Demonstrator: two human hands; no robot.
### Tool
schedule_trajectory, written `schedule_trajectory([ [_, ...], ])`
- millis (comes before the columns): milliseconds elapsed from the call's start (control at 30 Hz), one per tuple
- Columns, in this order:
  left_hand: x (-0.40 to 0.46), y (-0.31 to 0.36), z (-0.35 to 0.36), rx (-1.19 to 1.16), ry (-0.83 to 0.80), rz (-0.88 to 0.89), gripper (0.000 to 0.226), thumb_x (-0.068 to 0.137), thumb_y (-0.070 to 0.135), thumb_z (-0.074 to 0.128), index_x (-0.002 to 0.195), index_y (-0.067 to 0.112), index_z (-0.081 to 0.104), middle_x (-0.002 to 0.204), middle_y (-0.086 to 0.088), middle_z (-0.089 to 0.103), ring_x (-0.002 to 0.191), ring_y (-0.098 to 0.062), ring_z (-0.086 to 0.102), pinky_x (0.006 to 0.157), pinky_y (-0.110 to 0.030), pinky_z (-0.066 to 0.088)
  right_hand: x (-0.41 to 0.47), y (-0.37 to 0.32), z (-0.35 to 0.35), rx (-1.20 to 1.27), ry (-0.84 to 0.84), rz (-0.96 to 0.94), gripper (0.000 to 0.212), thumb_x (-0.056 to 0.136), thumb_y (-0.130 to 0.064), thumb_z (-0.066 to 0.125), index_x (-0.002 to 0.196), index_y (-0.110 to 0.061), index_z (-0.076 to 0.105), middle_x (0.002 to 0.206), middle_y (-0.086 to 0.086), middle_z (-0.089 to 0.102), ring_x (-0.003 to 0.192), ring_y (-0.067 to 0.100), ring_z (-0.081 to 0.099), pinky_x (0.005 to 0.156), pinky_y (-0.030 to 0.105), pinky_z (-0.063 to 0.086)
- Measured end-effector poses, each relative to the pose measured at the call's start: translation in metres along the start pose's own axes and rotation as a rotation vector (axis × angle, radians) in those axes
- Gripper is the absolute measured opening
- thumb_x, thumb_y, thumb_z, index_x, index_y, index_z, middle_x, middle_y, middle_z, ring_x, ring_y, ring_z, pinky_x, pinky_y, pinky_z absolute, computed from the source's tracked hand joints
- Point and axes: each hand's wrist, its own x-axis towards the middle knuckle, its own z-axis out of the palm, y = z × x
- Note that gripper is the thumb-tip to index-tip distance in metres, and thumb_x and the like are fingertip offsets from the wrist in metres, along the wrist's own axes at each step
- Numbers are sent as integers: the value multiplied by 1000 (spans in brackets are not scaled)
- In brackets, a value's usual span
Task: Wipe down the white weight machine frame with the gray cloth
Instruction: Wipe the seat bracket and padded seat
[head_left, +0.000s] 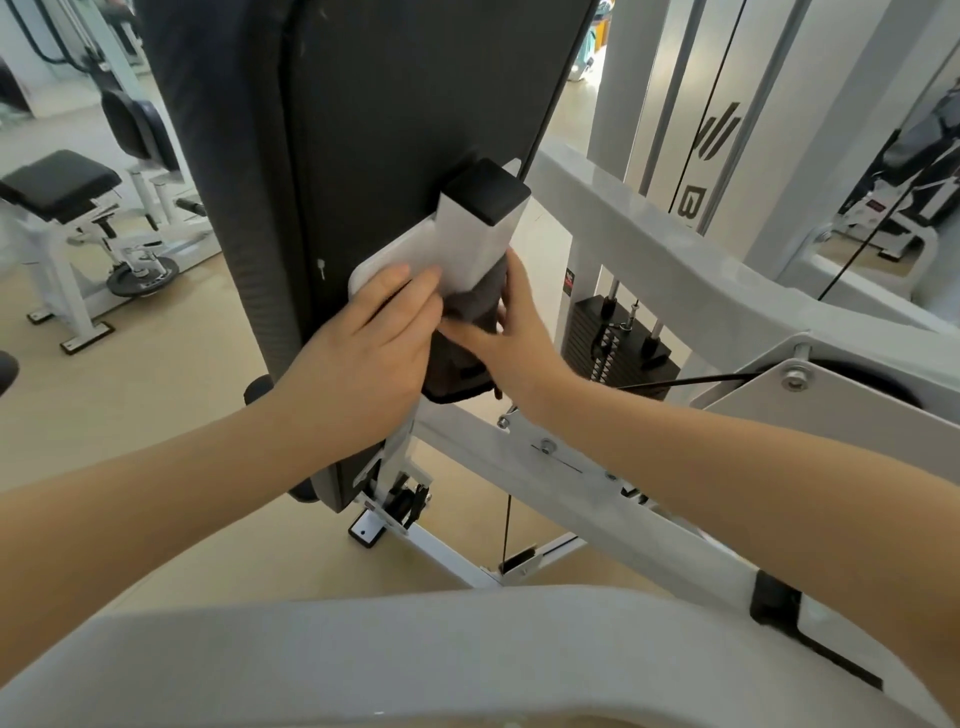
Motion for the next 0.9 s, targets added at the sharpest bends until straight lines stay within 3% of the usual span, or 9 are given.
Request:
schedule_trajectory([
  [67,0,1,3,14,-13,-21,42,90,9,29,96,-2,68,113,-21,62,116,-34,53,107,-44,30,4,22,12,-94,38,62,79,74,-16,77,135,-23,28,126,-4,50,120,18,47,99,40,45],
  [200,-4,12,13,98,-57,-46,40,89,12,34,111,-6,62,120,-25,58,121,-36,48,110,-43,25,5,47,24,-199,9,178,81,70,-18,80,135,-14,31,124,3,53,116,24,50,94,36,45],
  [400,-24,30,29,-16,-167,-137,50,93,7,12,130,-11,39,137,-26,42,129,-35,40,107,-41,30,10,28,2,-183,63,-54,84,65,-29,83,132,-15,34,115,-12,50,111,13,51,92,30,49],
  [467,-22,37,30,-235,-194,-258,48,90,4,30,136,-11,28,146,-24,26,134,-35,32,106,-39,32,11,26,-2,-184,51,-132,84,67,-26,82,133,-13,32,118,-11,48,113,11,50,95,29,48],
  [500,-22,39,32,-414,-248,-350,59,87,2,40,141,-6,18,152,-19,8,138,-31,24,107,-35,31,12,29,0,-178,42,-133,84,68,-25,82,133,-13,30,120,-10,47,114,10,49,95,27,47],
  [567,-24,40,34,-818,-385,-488,80,87,2,47,142,17,-10,147,2,-26,141,-11,-3,111,-29,23,11,40,7,-177,21,-75,84,70,-22,81,134,-12,27,122,-6,48,114,11,48,92,20,46],
  [667,-27,42,37,-1016,-327,-503,90,85,1,46,134,35,-21,140,23,-37,138,-2,0,106,-20,21,11,60,20,-198,-52,67,84,70,-12,80,134,-9,25,115,-5,47,111,15,49,82,12,45],
  [767,-25,44,38,-1121,-291,-517,93,83,-2,46,131,40,-23,137,29,-38,129,16,-13,103,-3,6,11,62,22,-172,-116,111,81,71,-1,77,133,-5,25,113,-6,45,113,17,45,79,4,43],
  [900,-25,45,38,-1151,-330,-487,92,84,-1,46,133,37,-22,136,29,-40,131,9,-5,101,-16,22,19,21,-12,-184,-142,-30,65,74,-3,70,130,-7,36,115,-3,54,114,16,50,99,37,44],
])
